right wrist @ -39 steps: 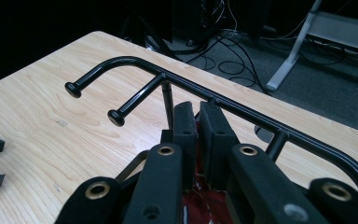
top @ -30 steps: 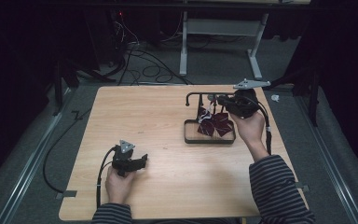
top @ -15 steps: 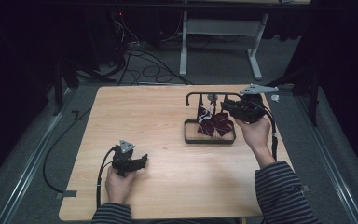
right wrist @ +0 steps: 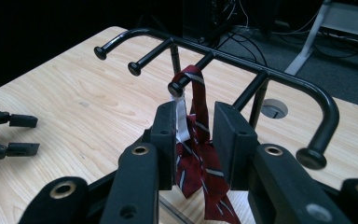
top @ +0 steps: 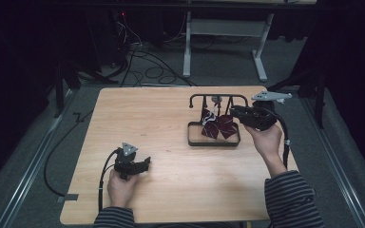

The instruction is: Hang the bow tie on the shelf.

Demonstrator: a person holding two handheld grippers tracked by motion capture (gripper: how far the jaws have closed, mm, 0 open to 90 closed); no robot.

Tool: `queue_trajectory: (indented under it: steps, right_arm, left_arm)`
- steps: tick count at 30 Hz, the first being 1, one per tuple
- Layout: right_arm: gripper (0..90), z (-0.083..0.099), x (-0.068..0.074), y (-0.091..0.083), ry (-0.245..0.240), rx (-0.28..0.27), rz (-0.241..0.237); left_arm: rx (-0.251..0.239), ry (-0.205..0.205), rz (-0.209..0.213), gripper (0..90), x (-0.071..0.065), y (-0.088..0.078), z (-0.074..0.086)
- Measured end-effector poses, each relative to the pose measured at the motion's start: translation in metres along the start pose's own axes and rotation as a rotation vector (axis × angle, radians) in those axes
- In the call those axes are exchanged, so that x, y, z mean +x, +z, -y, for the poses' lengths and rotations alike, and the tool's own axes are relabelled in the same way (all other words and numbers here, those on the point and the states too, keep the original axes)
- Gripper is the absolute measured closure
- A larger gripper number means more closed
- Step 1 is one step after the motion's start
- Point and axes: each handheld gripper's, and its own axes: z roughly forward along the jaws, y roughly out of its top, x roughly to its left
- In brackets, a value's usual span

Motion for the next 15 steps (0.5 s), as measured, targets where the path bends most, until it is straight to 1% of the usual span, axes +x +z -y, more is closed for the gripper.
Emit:
queue_trajectory:
  steps: [5,9,15]
  right_arm:
    - [71.7,0.006,-0.001,-0.002,0.000,0.005,-0.004]
    - [71.3,0.010,-0.002,-0.005,0.014,0.004,-0.004]
    - [71.0,0.015,-0.004,-0.011,0.019,0.001,-0.003]
  left_arm:
    - [0.000,0.000,0.000,26.2,0.000,0.000,0.000]
    - [0.000,0.000,0.000,26.3,0.000,0.000,0.000]
    - [0.000,0.000,0.000,26.2,0.000,0.000,0.000]
